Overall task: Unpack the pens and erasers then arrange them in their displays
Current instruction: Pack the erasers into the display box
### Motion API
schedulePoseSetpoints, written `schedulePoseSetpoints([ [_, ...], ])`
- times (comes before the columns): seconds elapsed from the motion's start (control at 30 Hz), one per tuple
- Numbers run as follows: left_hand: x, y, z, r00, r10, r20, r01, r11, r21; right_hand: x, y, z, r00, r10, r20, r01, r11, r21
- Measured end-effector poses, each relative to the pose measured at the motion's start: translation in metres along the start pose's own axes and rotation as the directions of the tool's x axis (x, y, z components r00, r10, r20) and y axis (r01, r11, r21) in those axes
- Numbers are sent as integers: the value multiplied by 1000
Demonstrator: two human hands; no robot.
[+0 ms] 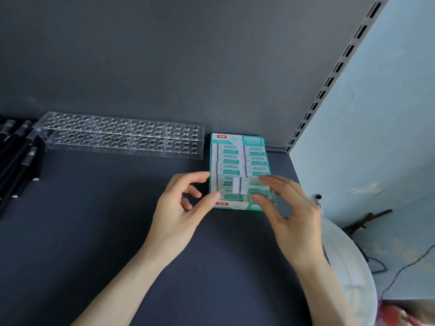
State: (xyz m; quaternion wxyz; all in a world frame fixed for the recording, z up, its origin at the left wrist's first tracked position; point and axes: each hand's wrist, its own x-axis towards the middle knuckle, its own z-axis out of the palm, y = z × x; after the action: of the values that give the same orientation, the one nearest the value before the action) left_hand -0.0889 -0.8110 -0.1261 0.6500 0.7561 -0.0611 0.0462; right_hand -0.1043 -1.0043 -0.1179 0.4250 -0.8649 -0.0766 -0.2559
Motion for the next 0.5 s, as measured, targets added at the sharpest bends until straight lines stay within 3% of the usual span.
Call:
schedulePoseSetpoints([
  [0.07,-1,-3,3,999,33,14,-35,983,183,0,5,-8,1000,9,-11,-10,997,-79],
  [0.2,0,-2,11,993,36,113,-77,921,382,-4,14,-13,1000,-13,13,15,981,-195],
  [0.5,0,-1,14,987,60,149,-124,871,475,-10,16,-5,999,-17,32,24,971,-236],
])
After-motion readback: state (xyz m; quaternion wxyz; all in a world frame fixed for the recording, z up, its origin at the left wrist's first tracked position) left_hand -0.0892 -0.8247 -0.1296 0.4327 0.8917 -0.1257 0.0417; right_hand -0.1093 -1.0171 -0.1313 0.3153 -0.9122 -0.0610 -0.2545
